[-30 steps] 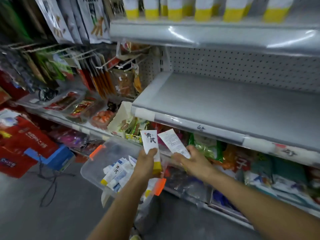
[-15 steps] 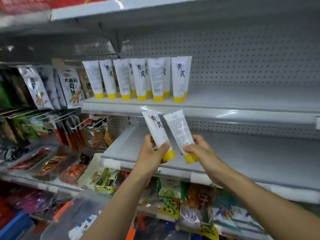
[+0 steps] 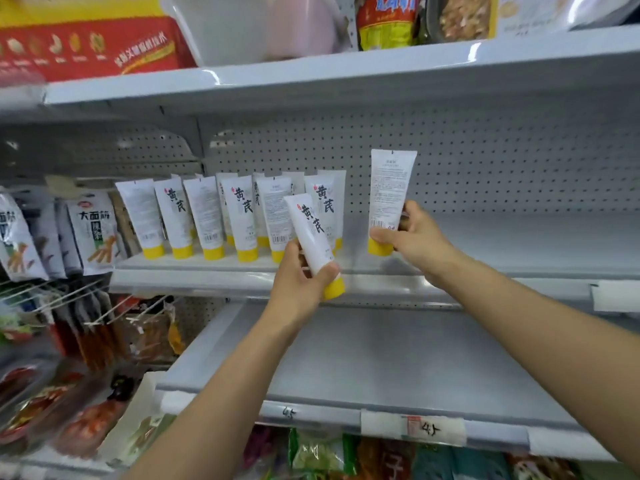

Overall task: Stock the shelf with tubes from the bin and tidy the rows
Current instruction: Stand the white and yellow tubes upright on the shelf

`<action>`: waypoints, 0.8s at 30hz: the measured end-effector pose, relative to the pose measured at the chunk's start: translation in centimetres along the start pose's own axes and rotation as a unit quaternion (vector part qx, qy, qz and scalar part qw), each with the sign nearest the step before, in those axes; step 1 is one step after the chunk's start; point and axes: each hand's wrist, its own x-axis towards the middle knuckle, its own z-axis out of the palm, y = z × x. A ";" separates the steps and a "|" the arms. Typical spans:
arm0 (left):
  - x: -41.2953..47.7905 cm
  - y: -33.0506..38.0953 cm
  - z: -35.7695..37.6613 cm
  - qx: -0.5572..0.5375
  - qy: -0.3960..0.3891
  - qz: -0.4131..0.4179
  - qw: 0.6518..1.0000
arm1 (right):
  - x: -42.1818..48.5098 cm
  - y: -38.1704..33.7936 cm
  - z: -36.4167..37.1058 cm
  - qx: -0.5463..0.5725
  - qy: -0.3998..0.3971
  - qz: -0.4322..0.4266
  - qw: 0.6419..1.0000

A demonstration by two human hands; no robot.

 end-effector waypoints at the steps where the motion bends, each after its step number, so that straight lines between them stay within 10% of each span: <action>1: 0.4 -0.1 0.1 -0.001 -0.001 0.001 1.000 | 1.1 0.3 -0.1 -0.028 0.002 0.001 1.000; 24: 2.4 -1.0 -0.2 -0.027 -0.014 0.014 0.999 | 8.2 4.6 1.4 -0.186 0.003 0.062 0.981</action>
